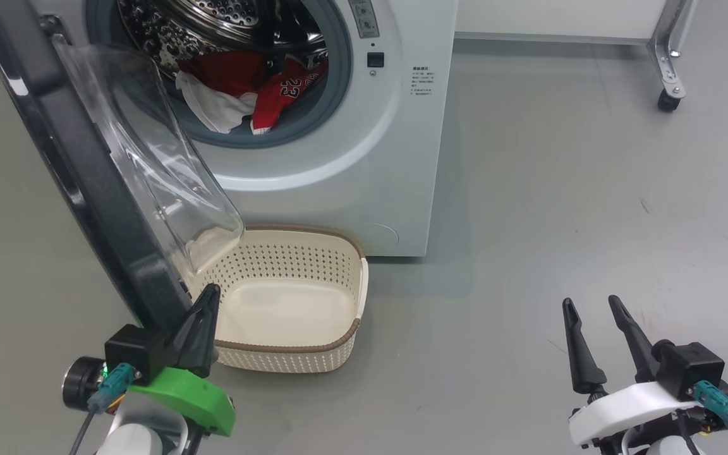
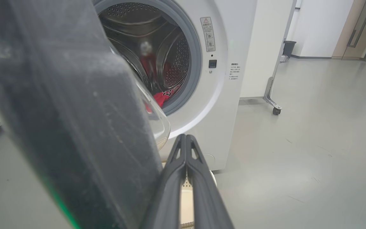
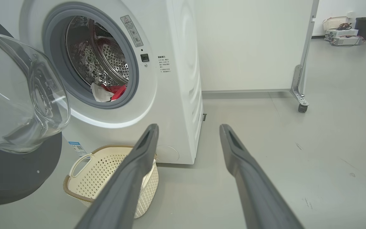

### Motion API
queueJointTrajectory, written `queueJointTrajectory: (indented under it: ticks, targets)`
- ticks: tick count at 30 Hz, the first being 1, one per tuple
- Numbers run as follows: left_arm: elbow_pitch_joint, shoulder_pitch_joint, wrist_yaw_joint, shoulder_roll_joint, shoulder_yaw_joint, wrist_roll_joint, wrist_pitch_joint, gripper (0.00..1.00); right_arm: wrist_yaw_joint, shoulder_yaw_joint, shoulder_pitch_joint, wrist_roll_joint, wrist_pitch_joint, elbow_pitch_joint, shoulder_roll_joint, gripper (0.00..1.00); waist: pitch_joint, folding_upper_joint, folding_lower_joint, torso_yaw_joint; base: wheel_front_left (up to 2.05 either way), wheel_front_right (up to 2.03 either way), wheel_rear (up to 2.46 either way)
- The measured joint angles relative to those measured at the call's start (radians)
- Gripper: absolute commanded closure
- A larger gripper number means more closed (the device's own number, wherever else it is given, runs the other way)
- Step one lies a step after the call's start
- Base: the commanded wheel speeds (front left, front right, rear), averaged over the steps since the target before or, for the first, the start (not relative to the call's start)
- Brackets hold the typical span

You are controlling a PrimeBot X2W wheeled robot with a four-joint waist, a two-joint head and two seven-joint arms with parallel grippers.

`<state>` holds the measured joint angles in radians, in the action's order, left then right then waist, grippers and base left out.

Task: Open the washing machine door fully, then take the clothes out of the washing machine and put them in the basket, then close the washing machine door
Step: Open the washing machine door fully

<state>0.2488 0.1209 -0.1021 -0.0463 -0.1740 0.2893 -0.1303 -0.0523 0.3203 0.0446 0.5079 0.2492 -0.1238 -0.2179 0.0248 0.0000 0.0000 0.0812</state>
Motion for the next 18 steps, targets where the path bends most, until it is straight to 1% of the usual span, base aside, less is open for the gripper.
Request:
queueJointTrajectory:
  ticks: [7, 18]
  targets:
    - [0.017, 0.003, 0.0, 0.002, -0.001, 0.001, -0.013, 1.0, 0.007, -0.008, 0.006, -0.002, 0.0, -0.003, 0.0, 0.0, -0.001, 0.0, 0.0, 0.035, 0.0, 0.0, 0.0]
    - [0.037, 0.008, 0.0, 0.002, 0.001, 0.001, -0.03, 1.0, 0.01, -0.021, 0.009, -0.009, 0.0, -0.006, 0.005, 0.0, 0.001, 0.0, 0.0, 0.11, 0.0, 0.0, 0.0]
